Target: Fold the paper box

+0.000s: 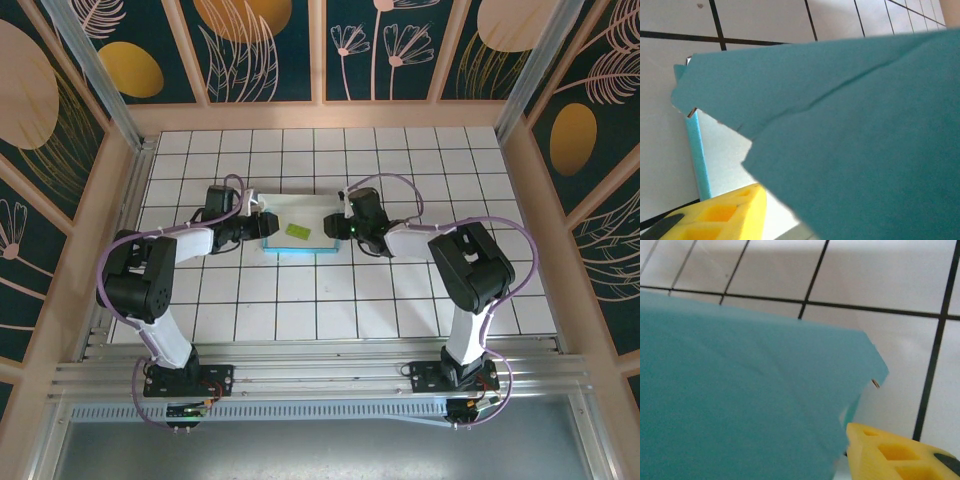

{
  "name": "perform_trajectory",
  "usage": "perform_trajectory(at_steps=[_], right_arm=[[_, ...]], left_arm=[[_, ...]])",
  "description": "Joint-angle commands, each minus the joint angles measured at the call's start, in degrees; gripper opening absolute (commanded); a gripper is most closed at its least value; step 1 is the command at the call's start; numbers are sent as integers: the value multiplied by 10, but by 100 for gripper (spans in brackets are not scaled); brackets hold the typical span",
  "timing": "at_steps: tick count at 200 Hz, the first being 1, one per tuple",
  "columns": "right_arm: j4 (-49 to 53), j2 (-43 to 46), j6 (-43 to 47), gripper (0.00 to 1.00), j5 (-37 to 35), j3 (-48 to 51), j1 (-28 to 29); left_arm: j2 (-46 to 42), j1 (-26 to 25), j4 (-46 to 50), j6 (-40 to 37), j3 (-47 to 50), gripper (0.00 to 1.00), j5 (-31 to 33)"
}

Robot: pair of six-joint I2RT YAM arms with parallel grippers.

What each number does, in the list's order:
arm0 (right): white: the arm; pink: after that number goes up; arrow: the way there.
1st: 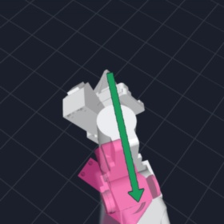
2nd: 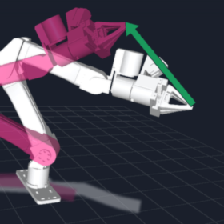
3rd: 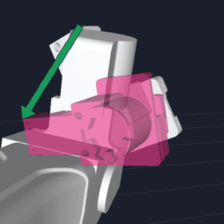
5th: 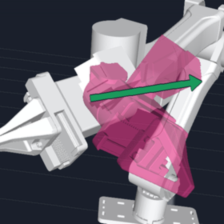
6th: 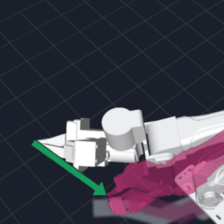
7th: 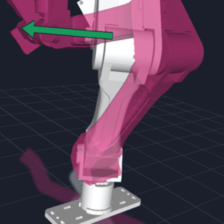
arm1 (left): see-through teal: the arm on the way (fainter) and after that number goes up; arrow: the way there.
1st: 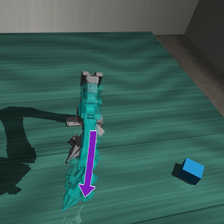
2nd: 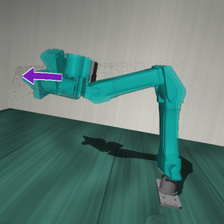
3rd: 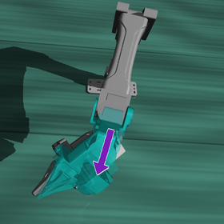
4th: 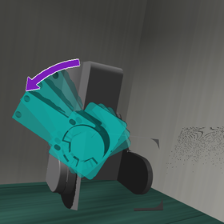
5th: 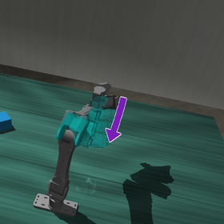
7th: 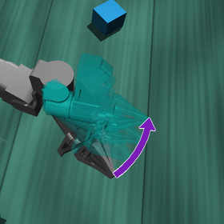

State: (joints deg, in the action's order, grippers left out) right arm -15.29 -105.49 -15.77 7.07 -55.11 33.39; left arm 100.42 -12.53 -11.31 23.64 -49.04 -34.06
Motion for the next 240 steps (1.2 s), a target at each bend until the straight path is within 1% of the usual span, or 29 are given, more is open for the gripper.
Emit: perform_trajectory(at_steps=[1,19,22,46,72,99,114,134,137,142,153,173,192,211,224,240], right_arm=[[-32,21,16,48,-23,19,3],[-43,32,10,48,-20,30,2],[-47,35,9,48,-18,33,2],[-60,74,2,50,-6,46,3],[-65,119,2,58,-2,67,1],[-49,164,12,67,-4,82,-1],[-29,187,29,75,-6,82,-8],[20,200,73,82,17,62,-17],[28,199,78,83,24,56,-34],[41,197,89,84,38,47,-45],[69,184,109,86,71,23,-66],[125,142,139,88,134,-41,-100],[160,103,152,87,175,-94,-112],[171,72,143,81,197,-132,-111],[170,55,130,76,196,-153,-111],[163,39,118,74,189,-167,-111]], left_arm=[[-15,-4,4,-7,12,42,-7],[-19,-5,-1,-6,21,42,-10],[-36,-6,-2,-6,23,43,-9],[-84,-6,-7,-9,43,45,8],[-142,-7,-13,-2,67,57,25],[-205,-7,6,-11,90,58,50],[-242,-7,39,-29,92,58,94],[-265,-7,98,-48,64,59,202],[-264,-6,107,-51,57,59,217],[-259,-6,120,-58,44,60,236],[-241,-6,135,-73,15,62,257],[-182,1,162,-108,-51,67,233],[-148,10,156,-122,-91,72,171],[-115,15,158,-129,-123,75,131],[-95,16,158,-132,-139,76,127],[-78,16,162,-137,-157,76,134]])
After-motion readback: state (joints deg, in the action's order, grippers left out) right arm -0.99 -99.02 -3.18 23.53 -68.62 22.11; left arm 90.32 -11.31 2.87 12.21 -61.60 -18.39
